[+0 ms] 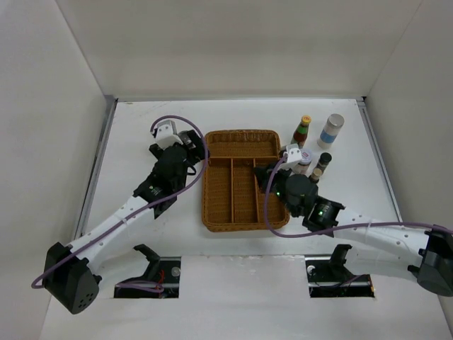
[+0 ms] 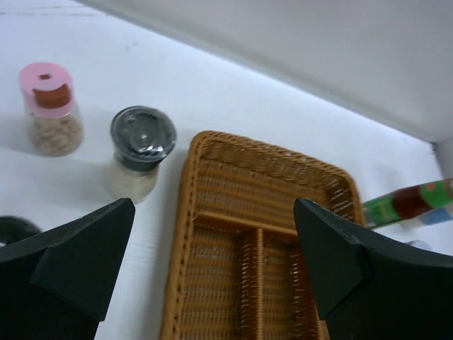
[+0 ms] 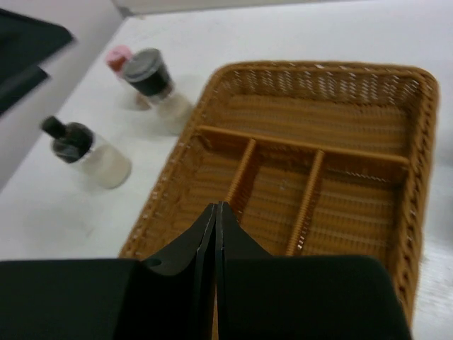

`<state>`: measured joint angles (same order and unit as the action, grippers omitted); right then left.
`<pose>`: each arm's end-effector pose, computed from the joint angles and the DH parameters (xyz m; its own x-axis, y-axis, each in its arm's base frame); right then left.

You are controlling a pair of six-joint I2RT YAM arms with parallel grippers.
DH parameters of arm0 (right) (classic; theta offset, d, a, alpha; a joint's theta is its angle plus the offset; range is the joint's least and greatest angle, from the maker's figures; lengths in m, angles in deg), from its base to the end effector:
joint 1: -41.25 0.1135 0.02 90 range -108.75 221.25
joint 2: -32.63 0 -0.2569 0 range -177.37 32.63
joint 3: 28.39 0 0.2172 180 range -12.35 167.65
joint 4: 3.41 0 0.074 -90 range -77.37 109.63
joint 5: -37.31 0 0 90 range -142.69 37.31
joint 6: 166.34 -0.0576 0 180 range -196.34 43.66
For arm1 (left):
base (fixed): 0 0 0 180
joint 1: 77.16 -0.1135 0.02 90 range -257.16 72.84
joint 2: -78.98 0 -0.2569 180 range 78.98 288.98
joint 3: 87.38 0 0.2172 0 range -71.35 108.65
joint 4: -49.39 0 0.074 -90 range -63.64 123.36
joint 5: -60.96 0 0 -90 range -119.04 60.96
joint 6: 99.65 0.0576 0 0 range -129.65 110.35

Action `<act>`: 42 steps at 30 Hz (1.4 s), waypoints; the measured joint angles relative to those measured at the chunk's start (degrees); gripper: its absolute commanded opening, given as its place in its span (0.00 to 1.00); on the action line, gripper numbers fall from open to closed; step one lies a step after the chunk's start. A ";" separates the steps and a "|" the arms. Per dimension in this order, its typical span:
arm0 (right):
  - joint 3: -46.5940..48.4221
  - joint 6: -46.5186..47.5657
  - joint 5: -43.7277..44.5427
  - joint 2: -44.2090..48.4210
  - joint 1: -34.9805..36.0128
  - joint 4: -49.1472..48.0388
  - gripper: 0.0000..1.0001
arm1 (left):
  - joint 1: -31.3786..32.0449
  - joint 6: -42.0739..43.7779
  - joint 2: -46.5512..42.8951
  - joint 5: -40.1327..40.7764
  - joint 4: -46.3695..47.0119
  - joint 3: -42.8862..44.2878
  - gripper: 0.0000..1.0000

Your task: Organize the condiment bottles

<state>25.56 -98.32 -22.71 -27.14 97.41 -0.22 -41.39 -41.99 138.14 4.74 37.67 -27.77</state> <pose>0.1515 0.1743 0.2940 -0.2473 0.2133 -0.9452 -0.3797 0.8761 0.2971 0.2013 -0.1055 0.3120 -0.1572 -0.4347 -0.8867 -0.0481 0.9002 -0.4328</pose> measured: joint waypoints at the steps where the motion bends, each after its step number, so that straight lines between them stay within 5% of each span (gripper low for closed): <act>1: -0.50 0.22 -0.55 0.09 0.26 -1.92 0.08 | -0.39 0.00 0.22 0.35 -1.16 0.00 1.00; 12: -6.29 0.74 -1.27 -0.52 0.17 -8.94 0.13 | -5.75 3.54 5.38 3.10 -5.84 4.48 1.00; 13: -6.29 0.74 -1.27 -0.70 0.17 -9.25 0.15 | -6.03 4.04 6.43 3.13 -5.79 5.35 0.88; 14: -6.32 0.70 -1.27 -0.79 0.17 -9.46 0.17 | -6.27 4.52 7.48 3.10 -5.75 6.14 0.57; 15: -6.47 0.66 -1.22 -0.81 0.17 -9.77 0.20 | -6.49 4.76 8.35 3.08 -5.57 6.75 0.36; 16: -6.69 0.59 -1.14 -0.81 0.15 -10.16 0.23 | -6.60 5.44 9.25 3.15 -5.42 7.30 0.30; 19: -7.41 0.17 -0.83 -0.79 -0.52 -10.60 0.42 | -7.21 7.37 11.56 3.26 -5.46 8.59 0.47; 22: -7.91 -0.22 -0.72 -0.81 -1.31 -10.80 0.56 | -7.91 8.41 14.53 3.15 -5.57 10.19 0.79; 24: -7.96 -0.35 -0.72 -0.94 -1.46 -10.95 0.63 | -8.28 8.85 16.87 2.84 -5.64 11.30 0.87; 42: -7.98 -0.31 -2.71 -3.37 -1.77 -12.24 0.73 | -11.26 12.11 33.11 1.49 -3.67 16.72 0.80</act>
<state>17.58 -98.62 -25.42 -30.50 95.64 -12.45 -52.65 -29.88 171.25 6.23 34.00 -11.05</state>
